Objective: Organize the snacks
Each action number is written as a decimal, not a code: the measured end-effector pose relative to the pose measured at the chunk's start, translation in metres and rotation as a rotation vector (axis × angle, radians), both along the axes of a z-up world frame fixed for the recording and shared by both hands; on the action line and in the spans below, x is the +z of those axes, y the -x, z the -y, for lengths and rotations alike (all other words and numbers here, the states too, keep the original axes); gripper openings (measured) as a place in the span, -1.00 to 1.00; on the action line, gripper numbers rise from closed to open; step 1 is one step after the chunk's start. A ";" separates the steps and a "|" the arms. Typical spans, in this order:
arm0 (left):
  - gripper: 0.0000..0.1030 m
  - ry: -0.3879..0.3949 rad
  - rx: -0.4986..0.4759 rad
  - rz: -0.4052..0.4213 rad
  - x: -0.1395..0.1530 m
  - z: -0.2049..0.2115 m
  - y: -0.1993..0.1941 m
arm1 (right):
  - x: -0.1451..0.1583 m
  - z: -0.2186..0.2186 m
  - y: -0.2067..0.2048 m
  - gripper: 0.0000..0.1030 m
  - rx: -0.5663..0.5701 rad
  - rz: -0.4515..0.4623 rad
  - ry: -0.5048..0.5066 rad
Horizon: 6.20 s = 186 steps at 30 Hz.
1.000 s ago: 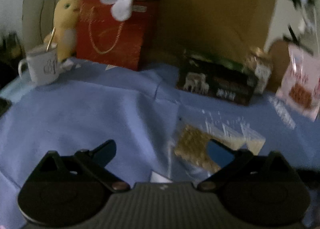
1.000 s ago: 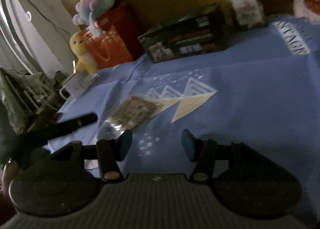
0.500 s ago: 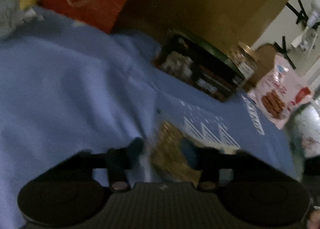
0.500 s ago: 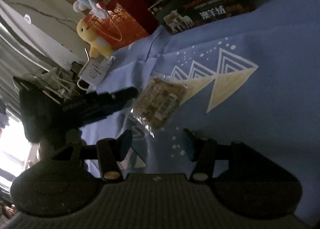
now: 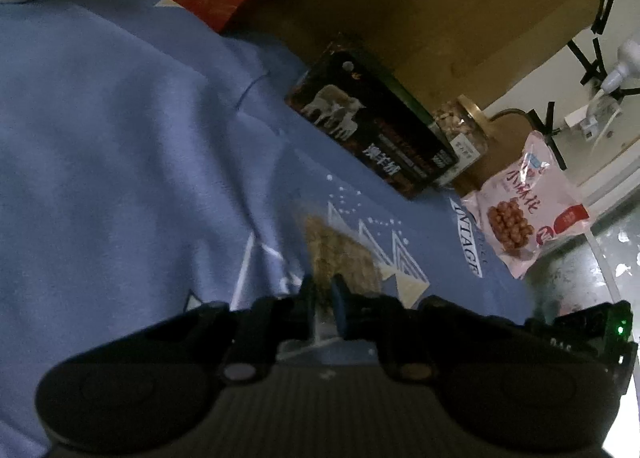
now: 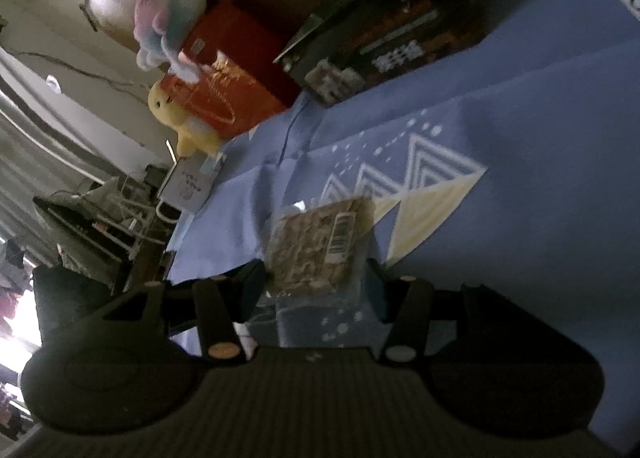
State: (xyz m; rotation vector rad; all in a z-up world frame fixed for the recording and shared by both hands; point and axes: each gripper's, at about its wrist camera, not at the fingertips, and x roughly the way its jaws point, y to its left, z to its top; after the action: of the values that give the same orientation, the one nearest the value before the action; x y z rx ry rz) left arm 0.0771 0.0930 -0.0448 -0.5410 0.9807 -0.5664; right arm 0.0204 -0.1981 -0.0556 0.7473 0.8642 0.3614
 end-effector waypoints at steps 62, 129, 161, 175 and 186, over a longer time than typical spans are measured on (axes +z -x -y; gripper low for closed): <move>-0.25 -0.469 0.012 0.442 0.073 0.143 -0.129 | 0.051 0.062 -0.136 -0.20 -0.269 0.434 0.473; 1.00 -0.635 0.299 0.403 0.057 0.012 0.101 | 0.028 -0.060 0.044 0.50 -0.152 0.259 0.381; 1.00 -0.579 0.314 0.482 0.070 0.028 0.130 | 0.048 -0.054 0.078 0.64 -0.216 0.306 0.431; 1.00 -0.604 0.327 0.438 0.067 0.038 0.107 | 0.046 -0.040 0.060 0.64 -0.175 0.346 0.459; 1.00 -0.685 0.365 0.417 0.065 0.075 0.082 | 0.043 0.003 0.030 0.64 -0.106 0.434 0.509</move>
State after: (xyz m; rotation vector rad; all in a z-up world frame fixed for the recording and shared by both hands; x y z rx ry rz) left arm -0.0044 0.0180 0.0204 0.0236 0.5982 0.0088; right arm -0.0093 -0.2014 -0.0127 0.2242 0.4698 0.1841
